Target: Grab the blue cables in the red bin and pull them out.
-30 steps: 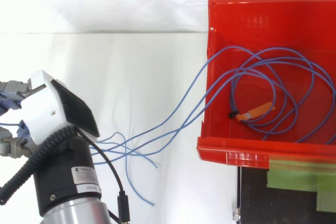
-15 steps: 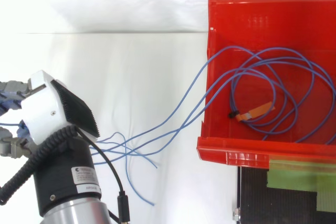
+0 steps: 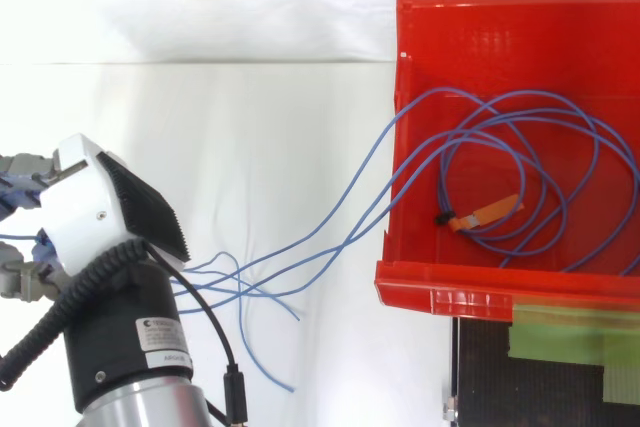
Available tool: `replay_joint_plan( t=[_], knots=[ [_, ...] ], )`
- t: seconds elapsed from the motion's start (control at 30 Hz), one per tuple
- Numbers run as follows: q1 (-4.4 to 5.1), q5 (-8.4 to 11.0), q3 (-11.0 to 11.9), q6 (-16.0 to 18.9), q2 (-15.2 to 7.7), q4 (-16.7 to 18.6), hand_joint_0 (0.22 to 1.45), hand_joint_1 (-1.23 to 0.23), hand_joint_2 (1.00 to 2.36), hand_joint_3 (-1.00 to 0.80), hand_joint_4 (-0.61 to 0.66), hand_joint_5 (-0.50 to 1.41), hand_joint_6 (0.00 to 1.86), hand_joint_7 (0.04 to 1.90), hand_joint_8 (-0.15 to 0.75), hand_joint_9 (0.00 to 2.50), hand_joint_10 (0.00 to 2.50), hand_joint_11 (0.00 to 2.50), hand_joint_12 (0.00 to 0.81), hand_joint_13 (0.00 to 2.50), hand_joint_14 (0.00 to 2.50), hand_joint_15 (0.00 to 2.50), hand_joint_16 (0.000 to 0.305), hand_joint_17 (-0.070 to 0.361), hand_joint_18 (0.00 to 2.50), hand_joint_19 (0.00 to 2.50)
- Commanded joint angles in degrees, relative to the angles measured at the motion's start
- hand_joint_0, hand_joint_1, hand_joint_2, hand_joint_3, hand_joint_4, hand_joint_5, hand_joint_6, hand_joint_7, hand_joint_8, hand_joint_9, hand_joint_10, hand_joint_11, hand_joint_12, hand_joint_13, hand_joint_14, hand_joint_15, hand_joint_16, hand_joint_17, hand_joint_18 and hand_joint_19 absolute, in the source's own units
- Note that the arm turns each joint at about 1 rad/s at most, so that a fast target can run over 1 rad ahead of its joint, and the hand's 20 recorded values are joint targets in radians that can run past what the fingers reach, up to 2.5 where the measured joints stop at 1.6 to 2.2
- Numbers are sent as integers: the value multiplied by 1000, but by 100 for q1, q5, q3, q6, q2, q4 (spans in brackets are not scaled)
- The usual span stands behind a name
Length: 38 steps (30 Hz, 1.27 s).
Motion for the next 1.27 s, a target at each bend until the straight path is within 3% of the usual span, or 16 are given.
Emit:
replay_joint_plan(
  t=[0.0, 1.23],
  knots=[
    [-8, 0, 2, 0, 0, 4, 877, -919, 1000, -1000, 9, 1151, 228, 963, 212, 1058, 25, 764, 249, 1118, 2500, 1105, 30, 69, 1481, 2003],
    [1, 0, 2, 0, 0, 4, 877, -920, 1000, -1000, 17, 1151, 228, 963, 218, 1049, 27, 823, 244, 1118, 2500, 1089, 30, 68, 1477, 1992]
  ],
)
